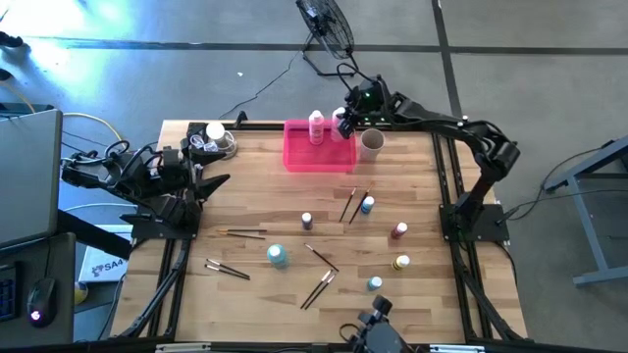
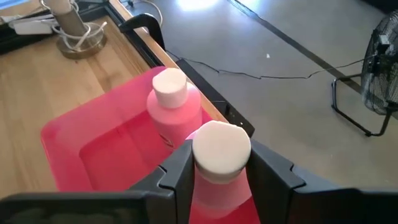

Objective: Pick & Place Paint Supplies
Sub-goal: Put the big pink paint bottle into the pink bin

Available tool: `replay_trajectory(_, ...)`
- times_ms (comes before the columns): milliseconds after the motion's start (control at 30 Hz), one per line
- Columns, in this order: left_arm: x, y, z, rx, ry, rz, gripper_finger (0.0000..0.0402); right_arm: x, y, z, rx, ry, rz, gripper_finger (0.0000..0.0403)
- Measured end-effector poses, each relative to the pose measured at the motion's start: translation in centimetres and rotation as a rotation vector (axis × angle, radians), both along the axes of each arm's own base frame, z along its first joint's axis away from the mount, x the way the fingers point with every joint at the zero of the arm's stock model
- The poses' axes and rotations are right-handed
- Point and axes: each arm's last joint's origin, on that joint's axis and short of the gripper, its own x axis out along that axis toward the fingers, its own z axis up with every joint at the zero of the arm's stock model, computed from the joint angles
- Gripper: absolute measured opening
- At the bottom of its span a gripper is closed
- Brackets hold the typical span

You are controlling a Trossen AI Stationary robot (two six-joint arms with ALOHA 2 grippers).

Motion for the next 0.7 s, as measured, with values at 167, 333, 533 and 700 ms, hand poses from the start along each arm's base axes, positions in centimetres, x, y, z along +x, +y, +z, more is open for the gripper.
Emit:
replay_trajectory(167, 0.0, 0.0, 0.0, 0.000, 0.000, 0.000, 0.0294, 0.4, -0.3, -1.0, 0.018, 0.018, 0.001, 0.0115)
replay_trajectory(333, 0.0, 0.0, 0.0, 0.000, 0.000, 0.000, 0.0294, 0.7, -0.5, -1.7, 0.041, 0.016, -0.016, 0.0120)
replay_trajectory(533, 0.0, 0.0, 0.0, 0.000, 0.000, -0.001, 0.0294, 0.8, -0.7, -2.1, 0.045, 0.017, -0.020, 0.0116)
replay_trajectory(700, 0.0, 0.0, 0.0, 0.000, 0.000, -0.001, 0.0294, 0.9, -0.7, -2.4, 0.043, 0.033, -0.013, 0.0123)
